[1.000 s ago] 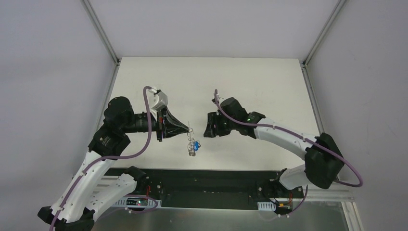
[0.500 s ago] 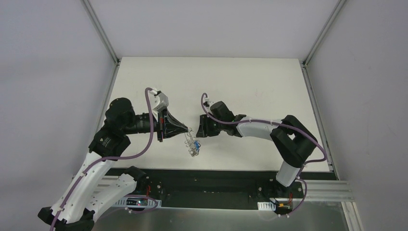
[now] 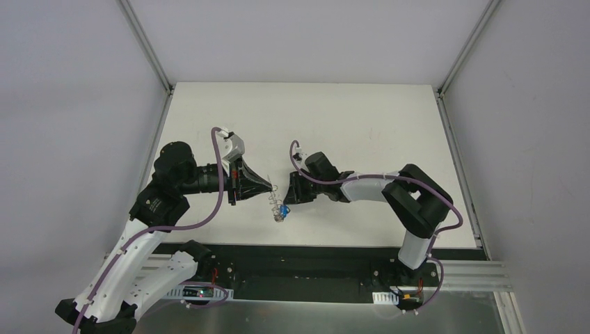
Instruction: Put the keys on the keyring
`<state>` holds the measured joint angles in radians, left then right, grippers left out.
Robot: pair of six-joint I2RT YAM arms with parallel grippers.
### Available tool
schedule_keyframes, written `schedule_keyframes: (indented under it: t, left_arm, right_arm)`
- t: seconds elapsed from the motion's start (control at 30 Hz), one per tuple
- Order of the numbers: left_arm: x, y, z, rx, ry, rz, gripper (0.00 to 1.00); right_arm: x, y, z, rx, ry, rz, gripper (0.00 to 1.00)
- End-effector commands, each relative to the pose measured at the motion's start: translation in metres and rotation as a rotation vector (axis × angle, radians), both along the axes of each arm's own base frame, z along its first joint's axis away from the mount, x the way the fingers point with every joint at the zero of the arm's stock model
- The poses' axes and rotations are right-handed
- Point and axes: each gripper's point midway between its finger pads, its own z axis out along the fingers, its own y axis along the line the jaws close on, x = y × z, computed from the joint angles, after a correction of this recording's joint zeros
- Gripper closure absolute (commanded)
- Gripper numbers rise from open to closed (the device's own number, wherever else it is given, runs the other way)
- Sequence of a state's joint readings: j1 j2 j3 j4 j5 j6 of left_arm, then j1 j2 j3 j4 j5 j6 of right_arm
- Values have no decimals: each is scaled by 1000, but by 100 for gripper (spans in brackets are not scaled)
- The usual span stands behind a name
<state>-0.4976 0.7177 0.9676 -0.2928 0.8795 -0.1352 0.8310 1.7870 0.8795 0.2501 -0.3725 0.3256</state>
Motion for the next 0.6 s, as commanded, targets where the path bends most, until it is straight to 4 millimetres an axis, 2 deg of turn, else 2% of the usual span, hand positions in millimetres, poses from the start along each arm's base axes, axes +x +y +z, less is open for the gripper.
schedule_keyframes:
  t: [0.0, 0.27, 0.57]
  left_arm:
    - [1, 1, 7, -11, -59, 0, 100]
    - [1, 1, 6, -11, -59, 2, 100]
    - [1, 1, 6, -11, -56, 2, 100]
  right_arm:
    - [-11, 2, -4, 25, 38, 37, 68]
    - [-12, 1, -2, 25, 33, 36, 73]
    - [-11, 4, -3, 30, 39, 42, 92]
